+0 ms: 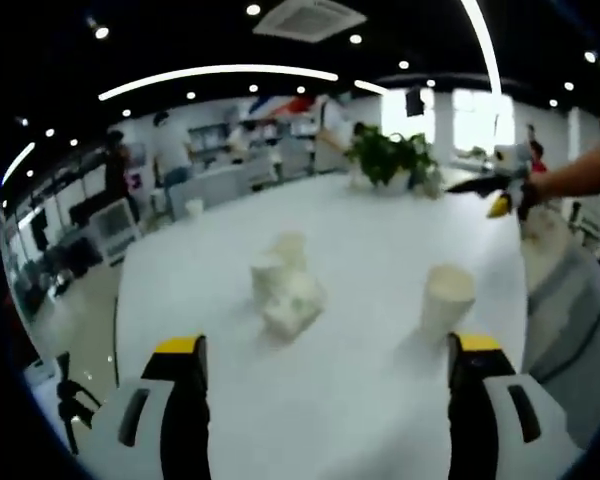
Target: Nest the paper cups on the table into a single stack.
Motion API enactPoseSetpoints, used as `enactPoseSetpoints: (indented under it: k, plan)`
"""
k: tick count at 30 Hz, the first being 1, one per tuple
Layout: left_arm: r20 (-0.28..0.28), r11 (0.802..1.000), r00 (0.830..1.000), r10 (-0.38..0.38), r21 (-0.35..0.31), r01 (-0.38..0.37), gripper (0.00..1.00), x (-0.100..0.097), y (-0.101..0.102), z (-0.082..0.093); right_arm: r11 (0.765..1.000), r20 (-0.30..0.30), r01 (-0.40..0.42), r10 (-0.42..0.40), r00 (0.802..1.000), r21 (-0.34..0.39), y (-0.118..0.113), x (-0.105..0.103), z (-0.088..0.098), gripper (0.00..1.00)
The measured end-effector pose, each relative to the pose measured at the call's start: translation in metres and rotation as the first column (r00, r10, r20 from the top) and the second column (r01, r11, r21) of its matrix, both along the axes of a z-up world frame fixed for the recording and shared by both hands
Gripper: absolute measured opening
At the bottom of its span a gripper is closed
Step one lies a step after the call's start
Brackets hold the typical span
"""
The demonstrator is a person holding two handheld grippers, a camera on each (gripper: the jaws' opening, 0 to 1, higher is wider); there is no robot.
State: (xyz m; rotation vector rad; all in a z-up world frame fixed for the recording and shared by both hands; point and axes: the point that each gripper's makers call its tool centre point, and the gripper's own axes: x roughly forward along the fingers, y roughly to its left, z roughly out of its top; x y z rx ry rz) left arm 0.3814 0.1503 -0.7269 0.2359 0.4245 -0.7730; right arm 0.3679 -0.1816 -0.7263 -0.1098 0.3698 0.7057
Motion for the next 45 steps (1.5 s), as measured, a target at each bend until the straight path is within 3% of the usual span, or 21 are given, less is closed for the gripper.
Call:
enactPoseSetpoints:
  k: [17,21,31,45]
  plan:
    - [-0.006,0.993,0.995,-0.096,0.069,0.096,0.99,0.034,-0.025,-0.004,1.0,0.001,0.003,-0.003,1.0,-0.004,-0.003,0.0,-0.001,1.0]
    - [-0.045,0.985,0.992,-0.116,0.124,0.121,0.97,0.04,-0.03,-0.011,1.0,0.0,0.008,-0.008,1.0,0.001,-0.005,-0.001,-0.001,1.0]
    - [-0.055,0.969,0.986,-0.159,0.181,0.166,0.97,0.061,-0.043,-0.01,1.0,-0.002,0.02,-0.02,1.0,0.007,-0.009,0.001,-0.001,1.0]
    - [-0.121,0.914,0.961,-0.248,0.301,0.273,0.95,0.075,-0.058,-0.024,0.999,-0.011,0.026,-0.026,1.0,0.019,-0.01,0.004,-0.005,1.0]
